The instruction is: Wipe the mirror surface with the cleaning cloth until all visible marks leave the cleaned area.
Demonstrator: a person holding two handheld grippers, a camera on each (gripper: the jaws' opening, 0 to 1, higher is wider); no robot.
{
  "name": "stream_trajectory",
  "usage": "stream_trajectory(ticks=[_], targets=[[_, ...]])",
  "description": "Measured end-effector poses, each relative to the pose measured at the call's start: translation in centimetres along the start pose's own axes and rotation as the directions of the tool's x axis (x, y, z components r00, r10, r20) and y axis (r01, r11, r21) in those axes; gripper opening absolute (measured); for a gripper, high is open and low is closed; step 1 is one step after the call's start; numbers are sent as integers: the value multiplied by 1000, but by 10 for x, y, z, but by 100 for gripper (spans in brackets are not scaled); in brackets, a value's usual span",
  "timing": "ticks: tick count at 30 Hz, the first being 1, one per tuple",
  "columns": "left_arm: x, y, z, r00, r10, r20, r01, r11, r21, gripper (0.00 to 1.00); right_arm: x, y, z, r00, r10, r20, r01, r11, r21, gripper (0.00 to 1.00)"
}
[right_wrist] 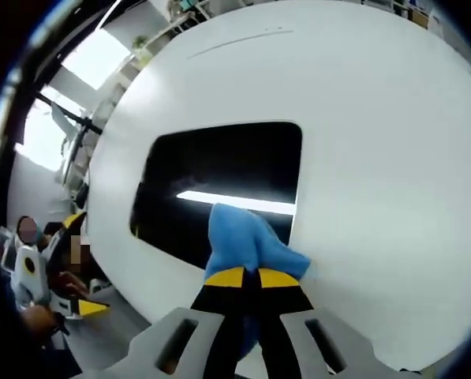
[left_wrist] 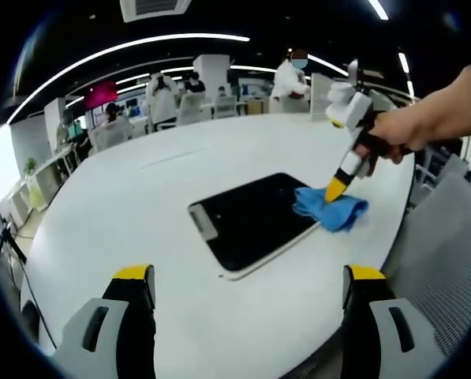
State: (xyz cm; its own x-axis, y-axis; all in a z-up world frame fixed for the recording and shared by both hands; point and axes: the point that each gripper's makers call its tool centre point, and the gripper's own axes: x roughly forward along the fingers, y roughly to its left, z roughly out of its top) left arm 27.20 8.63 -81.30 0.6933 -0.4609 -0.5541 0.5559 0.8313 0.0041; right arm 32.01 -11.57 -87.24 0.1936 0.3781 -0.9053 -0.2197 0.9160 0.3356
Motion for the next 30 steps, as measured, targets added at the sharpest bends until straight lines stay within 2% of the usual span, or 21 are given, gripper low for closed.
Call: stream_trajectory(ticks=[17, 30], targets=[[0, -2, 1, 1000, -8, 1, 8, 1000, 5, 99, -1, -7, 2, 1000, 0, -23, 0, 1000, 14, 0], [0, -3, 1, 1000, -16, 3, 16, 1000, -3, 99, 2, -11, 15, 999, -9, -31, 9, 1000, 17, 0]])
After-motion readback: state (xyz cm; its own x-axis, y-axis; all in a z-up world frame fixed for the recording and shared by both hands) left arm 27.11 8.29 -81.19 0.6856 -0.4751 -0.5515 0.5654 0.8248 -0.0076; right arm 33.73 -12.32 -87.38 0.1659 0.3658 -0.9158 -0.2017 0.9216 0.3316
